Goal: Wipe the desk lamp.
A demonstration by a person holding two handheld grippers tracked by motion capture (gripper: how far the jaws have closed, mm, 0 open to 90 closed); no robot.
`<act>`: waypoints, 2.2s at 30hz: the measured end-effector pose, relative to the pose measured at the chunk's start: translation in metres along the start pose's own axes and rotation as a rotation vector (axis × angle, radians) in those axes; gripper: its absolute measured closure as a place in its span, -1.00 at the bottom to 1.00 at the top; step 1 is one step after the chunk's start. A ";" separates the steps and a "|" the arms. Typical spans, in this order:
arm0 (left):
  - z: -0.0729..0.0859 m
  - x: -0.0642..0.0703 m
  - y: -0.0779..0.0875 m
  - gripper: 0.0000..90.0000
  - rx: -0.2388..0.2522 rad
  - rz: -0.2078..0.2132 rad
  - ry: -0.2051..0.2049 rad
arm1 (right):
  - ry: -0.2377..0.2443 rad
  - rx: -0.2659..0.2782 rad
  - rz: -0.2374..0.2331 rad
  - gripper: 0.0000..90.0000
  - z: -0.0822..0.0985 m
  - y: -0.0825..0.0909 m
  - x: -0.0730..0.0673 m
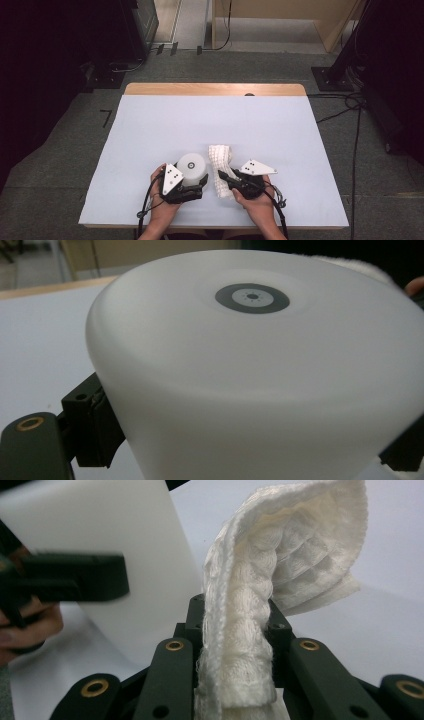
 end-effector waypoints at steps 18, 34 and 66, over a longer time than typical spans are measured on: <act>-0.003 0.009 0.005 -0.80 0.021 0.196 -0.064 | 0.069 0.105 -0.068 0.63 -0.032 0.015 -0.038; 0.002 0.007 0.001 -0.81 0.038 0.181 -0.114 | 0.005 -0.057 -0.034 0.63 0.009 -0.011 -0.014; 0.019 0.002 -0.007 -0.81 -0.042 -0.086 -0.022 | -0.009 -0.030 -0.010 0.62 0.006 -0.005 -0.006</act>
Point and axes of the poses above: each handheld gripper's, and its own axes: y roughly backward along the jaws, z roughly out of its underside, x roughly to its right, the point moved 10 cm from there along -y, roughly forward along the jaws, and after that the axes turned 6 degrees about -z, right-handed, at the moved point
